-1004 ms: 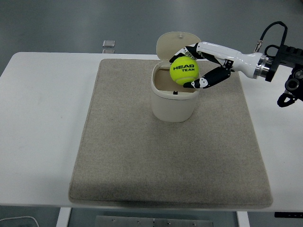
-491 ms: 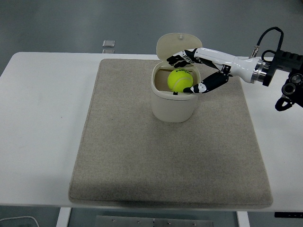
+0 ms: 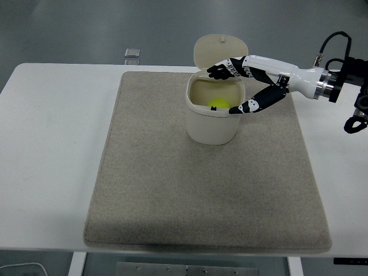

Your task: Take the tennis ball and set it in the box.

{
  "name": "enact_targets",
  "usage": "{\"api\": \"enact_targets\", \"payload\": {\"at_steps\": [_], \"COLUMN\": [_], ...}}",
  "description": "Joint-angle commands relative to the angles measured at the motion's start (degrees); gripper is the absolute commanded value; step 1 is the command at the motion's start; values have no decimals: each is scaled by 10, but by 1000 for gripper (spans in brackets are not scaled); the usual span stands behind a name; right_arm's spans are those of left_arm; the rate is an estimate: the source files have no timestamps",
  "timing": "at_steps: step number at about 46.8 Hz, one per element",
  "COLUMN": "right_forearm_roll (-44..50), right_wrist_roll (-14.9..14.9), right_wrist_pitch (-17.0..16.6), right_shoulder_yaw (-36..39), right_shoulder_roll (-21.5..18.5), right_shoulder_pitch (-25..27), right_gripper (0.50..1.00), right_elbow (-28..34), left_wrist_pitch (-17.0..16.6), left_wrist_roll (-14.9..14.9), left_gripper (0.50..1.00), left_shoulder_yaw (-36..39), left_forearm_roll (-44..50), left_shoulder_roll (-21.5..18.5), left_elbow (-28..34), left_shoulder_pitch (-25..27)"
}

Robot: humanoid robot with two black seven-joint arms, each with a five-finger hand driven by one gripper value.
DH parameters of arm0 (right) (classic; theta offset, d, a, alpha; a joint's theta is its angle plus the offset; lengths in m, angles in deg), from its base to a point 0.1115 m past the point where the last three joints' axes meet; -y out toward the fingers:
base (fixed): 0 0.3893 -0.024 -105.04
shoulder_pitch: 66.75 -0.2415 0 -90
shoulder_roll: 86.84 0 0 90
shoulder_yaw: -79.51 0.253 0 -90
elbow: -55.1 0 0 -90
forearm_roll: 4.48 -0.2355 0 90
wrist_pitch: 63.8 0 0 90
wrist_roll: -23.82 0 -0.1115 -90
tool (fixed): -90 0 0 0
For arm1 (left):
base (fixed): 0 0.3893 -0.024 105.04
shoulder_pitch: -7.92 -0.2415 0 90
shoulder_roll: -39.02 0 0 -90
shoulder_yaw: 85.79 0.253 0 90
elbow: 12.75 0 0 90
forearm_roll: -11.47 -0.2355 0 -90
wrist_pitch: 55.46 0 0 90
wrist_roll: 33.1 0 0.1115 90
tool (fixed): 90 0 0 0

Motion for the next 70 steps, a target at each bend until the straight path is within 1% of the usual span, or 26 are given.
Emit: {"api": "enact_targets", "payload": {"at_steps": [1, 4, 8, 11, 15, 19, 23, 30, 34, 38, 44, 47, 54, 56, 61, 66, 70], "right_forearm_roll": [-45, -78, -111, -130, -156, -194, -240, -339, -395, -433, -478, -510, -584, -601, -630, -632, -632], "right_wrist_roll": [-1, -1, -1, -2, -16, -27, -43, -92, -115, -131, -142, -149, -186, -191, -190, -183, -183], "right_wrist_pitch": [-24, -37, -50, -48, -45, -42, -34, -7, 7, 21, 45, 54, 67, 69, 70, 69, 69], "right_shoulder_yaw": [0, -1, -1, 0, 0, 0, -1, -1, -1, -1, -1, -1, 0, 0, 0, 8, 26], "right_shoulder_roll": [20, 36, 54, 63, 74, 74, 70, 63, 53, 37, 30, 16, -3, -6, -6, -8, -10], "right_shoulder_pitch": [2, 3, 18, 29, 47, 63, 70, 78, 80, 81, 91, 97, 105, 105, 106, 108, 116], "right_gripper": [893, 893, 891, 891, 891, 891, 889, 889, 889, 889, 889, 889, 889, 889, 889, 893, 895], "right_elbow": [-1, -2, -1, 0, 4, 16, 38, 73, 89, 100, 103, 104, 118, 122, 123, 123, 123], "left_wrist_pitch": [1, 1, 0, 0, 1, 0, 0, 0, 1, 0, 1, 0, 1, 1, 0, 1, 1], "left_wrist_roll": [0, 0, 0, 1, 0, 1, 1, 1, 0, 1, 0, 0, 0, 0, 1, 0, 0], "left_gripper": [992, 992, 992, 992, 992, 992, 992, 992, 992, 992, 992, 992, 992, 992, 992, 992, 992], "left_shoulder_yaw": [0, -1, -1, 0, -1, -1, -1, 0, -1, 0, 0, 0, 0, -1, 0, -1, 0], "left_forearm_roll": [0, 0, 0, 0, 0, 0, 0, 0, 0, 0, 0, 0, 0, 0, 0, 0, 0], "left_shoulder_roll": [0, 0, 0, 0, 0, 0, 0, 0, 0, 0, 0, 0, 0, 0, 0, 0, 0], "left_elbow": [-1, -1, -1, -1, -1, 0, 0, 0, -1, 0, 0, 0, 0, -1, -1, -1, -1], "left_shoulder_pitch": [0, 0, 0, 0, 0, 0, 0, 0, 0, 0, 0, 0, 0, 0, 0, 0, 0]}}
